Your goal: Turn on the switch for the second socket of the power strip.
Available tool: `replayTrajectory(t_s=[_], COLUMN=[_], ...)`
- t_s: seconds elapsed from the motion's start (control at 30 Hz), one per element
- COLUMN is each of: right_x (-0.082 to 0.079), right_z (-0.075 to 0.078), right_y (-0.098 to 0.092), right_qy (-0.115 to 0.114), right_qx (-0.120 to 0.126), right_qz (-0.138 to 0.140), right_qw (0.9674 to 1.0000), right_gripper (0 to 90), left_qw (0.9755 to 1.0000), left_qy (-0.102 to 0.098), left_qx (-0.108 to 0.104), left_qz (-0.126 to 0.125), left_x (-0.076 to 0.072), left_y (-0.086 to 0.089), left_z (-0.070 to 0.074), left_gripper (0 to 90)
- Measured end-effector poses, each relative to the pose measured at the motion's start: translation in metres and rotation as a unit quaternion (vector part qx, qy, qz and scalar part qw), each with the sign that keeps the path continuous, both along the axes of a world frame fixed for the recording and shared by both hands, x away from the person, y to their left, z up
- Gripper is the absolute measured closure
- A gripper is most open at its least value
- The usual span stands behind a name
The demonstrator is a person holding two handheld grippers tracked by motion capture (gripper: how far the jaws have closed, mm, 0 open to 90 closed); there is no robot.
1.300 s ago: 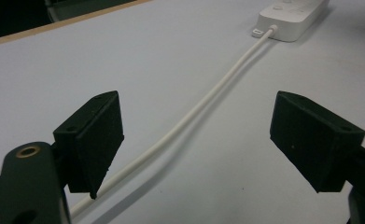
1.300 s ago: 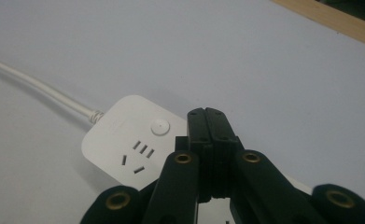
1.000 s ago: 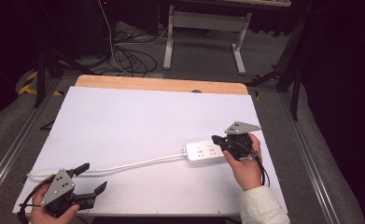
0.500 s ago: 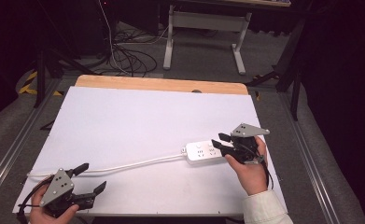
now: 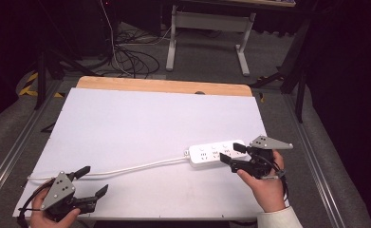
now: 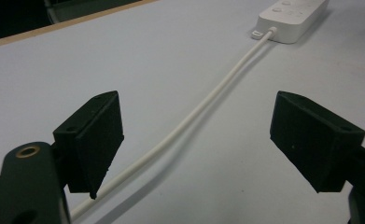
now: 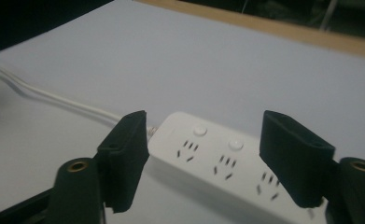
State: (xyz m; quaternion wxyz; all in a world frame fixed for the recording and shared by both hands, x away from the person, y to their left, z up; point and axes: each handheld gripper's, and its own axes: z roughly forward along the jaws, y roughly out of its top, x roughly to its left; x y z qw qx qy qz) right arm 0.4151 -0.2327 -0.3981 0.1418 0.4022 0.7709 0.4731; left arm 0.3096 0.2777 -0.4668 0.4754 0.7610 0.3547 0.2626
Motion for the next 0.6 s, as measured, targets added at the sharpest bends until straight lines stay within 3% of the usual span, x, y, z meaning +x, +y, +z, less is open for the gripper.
replayTrajectory(t_s=[0.33,0.6], right_x=[-0.013,-0.025], right_z=[-0.011,-0.025], right_y=[-0.013,-0.025], right_qy=[-0.027,-0.04], right_qx=[0.002,0.007], right_qz=[0.031,0.079], right_qw=[0.9992,0.9961], right_gripper=[21.3,13.0], left_qw=[1.0,1.0], left_qy=[-0.002,-0.001], left_qx=[0.001,-0.001], left_qz=[-0.003,-0.002], left_x=[-0.001,-0.002], left_y=[0.0,-0.001], left_z=[0.001,0.002], left_gripper=[17.7,17.5])
